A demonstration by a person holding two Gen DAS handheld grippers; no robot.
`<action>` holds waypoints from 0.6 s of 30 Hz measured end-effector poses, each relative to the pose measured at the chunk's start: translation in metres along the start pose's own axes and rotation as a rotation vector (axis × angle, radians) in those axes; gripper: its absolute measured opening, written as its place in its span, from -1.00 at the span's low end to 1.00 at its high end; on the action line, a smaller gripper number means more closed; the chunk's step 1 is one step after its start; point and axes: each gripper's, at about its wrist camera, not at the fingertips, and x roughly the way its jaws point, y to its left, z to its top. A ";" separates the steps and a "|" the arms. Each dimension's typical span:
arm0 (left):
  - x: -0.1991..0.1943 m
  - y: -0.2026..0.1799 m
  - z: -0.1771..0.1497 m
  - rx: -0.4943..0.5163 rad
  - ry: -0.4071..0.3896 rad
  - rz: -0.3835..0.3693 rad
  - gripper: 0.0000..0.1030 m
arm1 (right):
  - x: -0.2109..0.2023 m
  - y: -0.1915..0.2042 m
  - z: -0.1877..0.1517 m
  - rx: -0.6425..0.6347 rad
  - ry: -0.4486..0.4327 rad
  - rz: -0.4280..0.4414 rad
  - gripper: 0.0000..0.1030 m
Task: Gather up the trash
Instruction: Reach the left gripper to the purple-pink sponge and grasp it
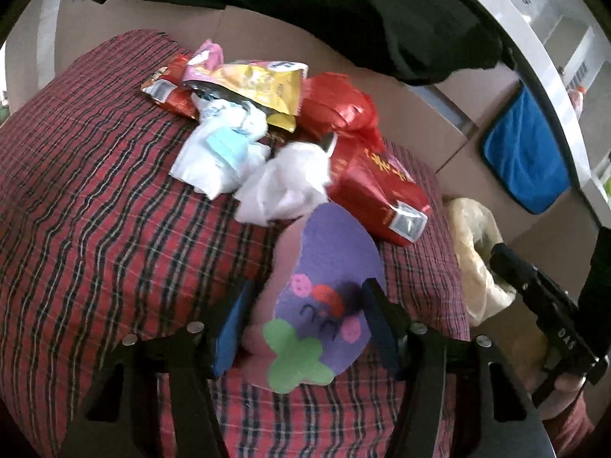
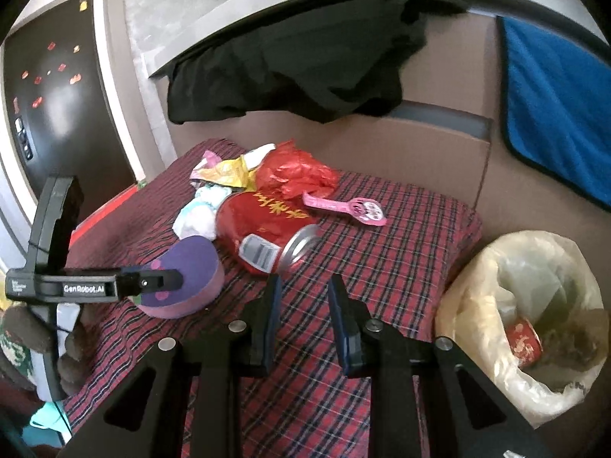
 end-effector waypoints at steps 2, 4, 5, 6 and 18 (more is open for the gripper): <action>0.000 -0.012 -0.004 0.027 0.011 -0.004 0.14 | -0.002 -0.006 -0.001 0.018 -0.001 0.000 -0.54; -0.001 -0.022 -0.008 0.047 0.022 -0.017 0.12 | -0.005 -0.009 -0.003 0.029 -0.006 -0.002 -0.54; -0.002 -0.028 -0.010 0.058 0.019 -0.024 0.07 | -0.006 -0.010 -0.003 0.031 -0.009 -0.003 -0.54; -0.004 -0.031 -0.011 0.063 0.015 -0.029 0.02 | -0.008 -0.012 -0.004 0.034 -0.013 -0.005 -0.54; 0.024 -0.051 0.004 -0.016 0.020 -0.069 -0.32 | -0.019 -0.027 -0.014 0.064 -0.030 -0.018 -0.54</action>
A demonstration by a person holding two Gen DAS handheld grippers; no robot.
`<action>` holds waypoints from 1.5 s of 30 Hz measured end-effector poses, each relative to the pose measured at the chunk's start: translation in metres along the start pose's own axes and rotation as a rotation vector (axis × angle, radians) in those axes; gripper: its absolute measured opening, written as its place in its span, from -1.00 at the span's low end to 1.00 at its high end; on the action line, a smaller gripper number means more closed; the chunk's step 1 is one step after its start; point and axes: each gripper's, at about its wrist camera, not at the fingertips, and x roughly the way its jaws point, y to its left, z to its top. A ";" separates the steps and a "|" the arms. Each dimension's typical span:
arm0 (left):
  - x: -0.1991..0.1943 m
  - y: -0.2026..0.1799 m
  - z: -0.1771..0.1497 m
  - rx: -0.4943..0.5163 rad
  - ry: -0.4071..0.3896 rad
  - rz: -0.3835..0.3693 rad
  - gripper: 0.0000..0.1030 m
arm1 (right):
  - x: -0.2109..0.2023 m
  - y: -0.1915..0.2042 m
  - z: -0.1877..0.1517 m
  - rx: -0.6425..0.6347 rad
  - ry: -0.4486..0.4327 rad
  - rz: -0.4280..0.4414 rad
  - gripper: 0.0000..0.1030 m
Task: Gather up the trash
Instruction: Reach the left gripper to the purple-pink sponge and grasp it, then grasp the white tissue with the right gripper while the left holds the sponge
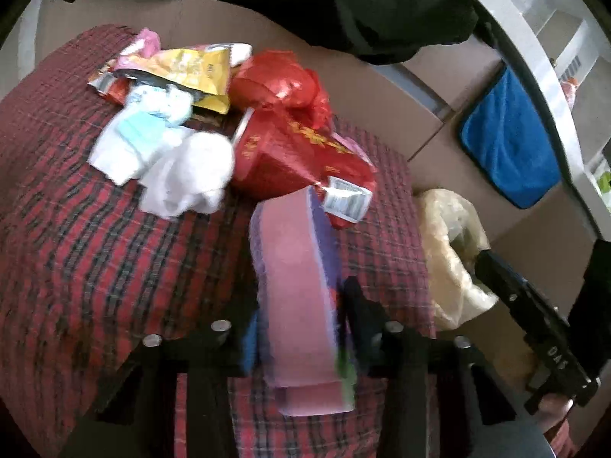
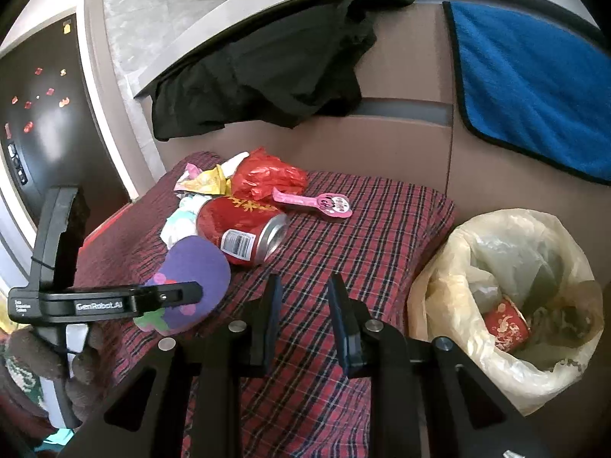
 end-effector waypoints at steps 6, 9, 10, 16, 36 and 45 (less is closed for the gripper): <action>-0.038 0.001 -0.008 0.011 -0.131 0.045 -0.33 | 0.000 0.001 0.004 -0.023 -0.004 0.028 -0.53; -0.065 0.010 -0.010 0.020 -0.204 0.119 -0.33 | 0.009 0.014 0.012 -0.062 0.008 0.070 -0.53; -0.071 0.013 -0.010 0.023 -0.220 0.150 -0.33 | 0.014 0.020 0.015 -0.074 0.012 0.079 -0.53; -0.108 0.049 0.002 0.017 -0.310 0.290 -0.33 | 0.049 0.057 0.039 -0.148 0.029 0.115 -0.53; -0.142 0.117 0.006 -0.043 -0.352 0.322 -0.33 | 0.145 0.178 0.036 -0.438 0.160 0.000 -0.62; -0.143 0.096 0.008 -0.004 -0.358 0.308 -0.33 | 0.115 0.165 0.034 -0.380 0.154 0.028 -0.95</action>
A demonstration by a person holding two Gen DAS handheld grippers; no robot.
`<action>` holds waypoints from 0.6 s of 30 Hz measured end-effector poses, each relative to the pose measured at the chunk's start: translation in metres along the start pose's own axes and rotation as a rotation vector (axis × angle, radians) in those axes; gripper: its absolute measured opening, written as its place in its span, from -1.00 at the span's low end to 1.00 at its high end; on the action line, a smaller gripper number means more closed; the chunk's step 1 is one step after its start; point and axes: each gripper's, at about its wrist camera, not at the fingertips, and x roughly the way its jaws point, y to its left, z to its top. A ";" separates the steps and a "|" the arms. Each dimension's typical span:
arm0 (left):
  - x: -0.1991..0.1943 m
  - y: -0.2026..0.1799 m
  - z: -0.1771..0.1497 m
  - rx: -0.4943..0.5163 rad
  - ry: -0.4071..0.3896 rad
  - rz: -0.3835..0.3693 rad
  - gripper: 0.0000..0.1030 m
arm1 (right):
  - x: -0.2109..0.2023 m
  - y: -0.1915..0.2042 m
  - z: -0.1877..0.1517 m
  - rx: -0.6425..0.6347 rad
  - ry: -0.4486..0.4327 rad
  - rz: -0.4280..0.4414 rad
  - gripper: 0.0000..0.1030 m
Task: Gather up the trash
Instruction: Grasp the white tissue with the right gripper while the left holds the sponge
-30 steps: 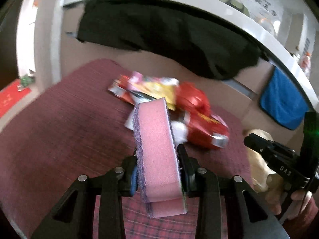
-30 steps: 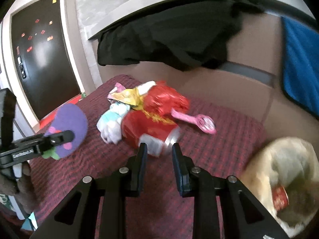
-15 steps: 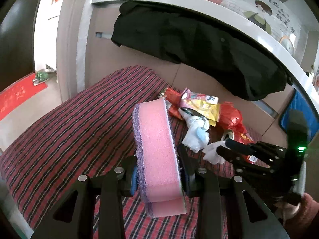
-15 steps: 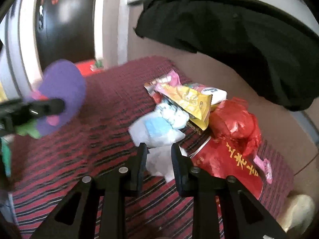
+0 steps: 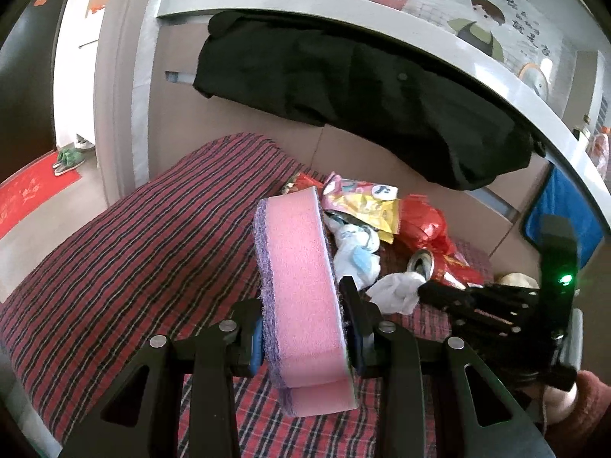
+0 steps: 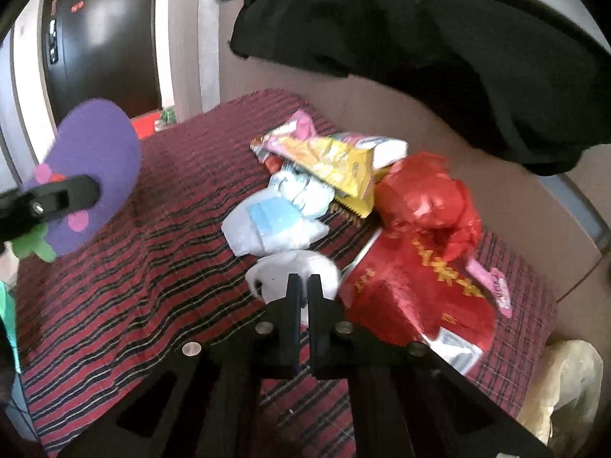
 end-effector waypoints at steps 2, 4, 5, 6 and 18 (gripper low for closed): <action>-0.002 -0.005 0.001 0.006 -0.001 -0.006 -0.33 | -0.012 -0.005 0.001 0.020 -0.026 0.002 -0.95; -0.004 -0.011 0.002 0.016 -0.006 -0.014 -0.33 | -0.027 -0.012 0.003 0.038 -0.062 -0.006 -0.95; -0.005 -0.015 0.003 0.023 -0.010 -0.019 -0.33 | -0.034 -0.015 0.004 0.045 -0.080 -0.013 -0.95; -0.007 -0.020 0.004 0.031 -0.018 -0.025 -0.33 | -0.038 -0.018 0.005 0.052 -0.092 -0.017 -0.95; -0.013 -0.113 0.023 0.181 -0.082 -0.102 -0.33 | -0.107 -0.086 -0.007 0.162 -0.254 -0.095 -0.95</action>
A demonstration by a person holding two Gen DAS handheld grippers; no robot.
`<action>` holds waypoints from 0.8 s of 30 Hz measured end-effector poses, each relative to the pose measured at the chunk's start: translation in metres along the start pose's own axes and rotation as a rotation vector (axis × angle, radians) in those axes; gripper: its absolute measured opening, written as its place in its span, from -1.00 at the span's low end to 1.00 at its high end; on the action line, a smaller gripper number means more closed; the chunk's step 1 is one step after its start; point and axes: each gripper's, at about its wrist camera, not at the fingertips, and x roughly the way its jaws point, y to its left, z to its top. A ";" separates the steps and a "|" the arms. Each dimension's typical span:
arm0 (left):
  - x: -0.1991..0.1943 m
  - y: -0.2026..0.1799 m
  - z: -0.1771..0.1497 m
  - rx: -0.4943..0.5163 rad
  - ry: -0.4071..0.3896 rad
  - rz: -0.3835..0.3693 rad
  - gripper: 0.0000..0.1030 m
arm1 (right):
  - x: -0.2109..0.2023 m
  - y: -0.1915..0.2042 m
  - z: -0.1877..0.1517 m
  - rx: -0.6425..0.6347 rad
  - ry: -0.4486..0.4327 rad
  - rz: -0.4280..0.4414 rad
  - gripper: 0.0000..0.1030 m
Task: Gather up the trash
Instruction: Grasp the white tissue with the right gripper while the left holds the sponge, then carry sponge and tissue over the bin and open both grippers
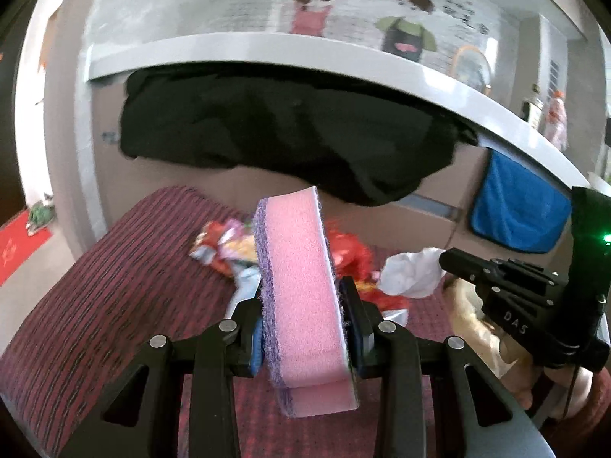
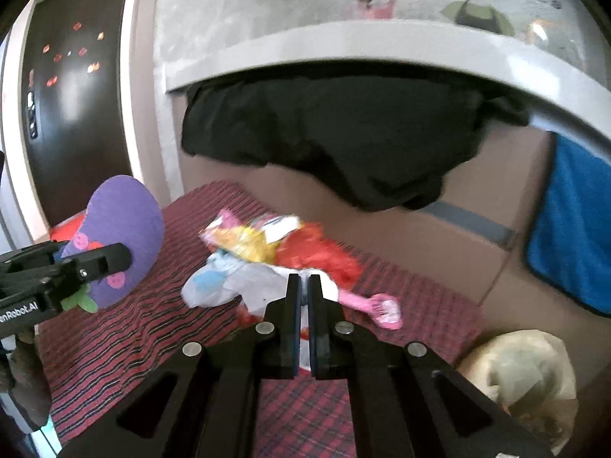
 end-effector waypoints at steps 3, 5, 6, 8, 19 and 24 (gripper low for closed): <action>0.008 -0.028 0.008 0.028 -0.003 -0.029 -0.33 | -0.017 -0.022 0.000 0.028 -0.039 -0.022 -0.95; 0.015 -0.049 0.012 0.047 -0.006 -0.051 -0.33 | -0.029 -0.040 0.000 0.048 -0.063 -0.039 -0.95; 0.018 -0.059 0.014 0.056 -0.006 -0.061 -0.33 | -0.033 -0.047 0.000 0.052 -0.071 -0.048 -0.95; 0.025 -0.082 0.018 0.078 -0.009 -0.089 -0.33 | -0.045 -0.066 -0.001 0.068 -0.095 -0.077 -0.95; 0.084 -0.215 0.015 0.163 -0.010 -0.256 -0.33 | -0.100 -0.191 -0.037 0.204 -0.121 -0.265 -0.95; 0.114 -0.261 0.000 0.218 0.029 -0.275 -0.33 | -0.111 -0.226 -0.061 0.249 -0.101 -0.317 -0.95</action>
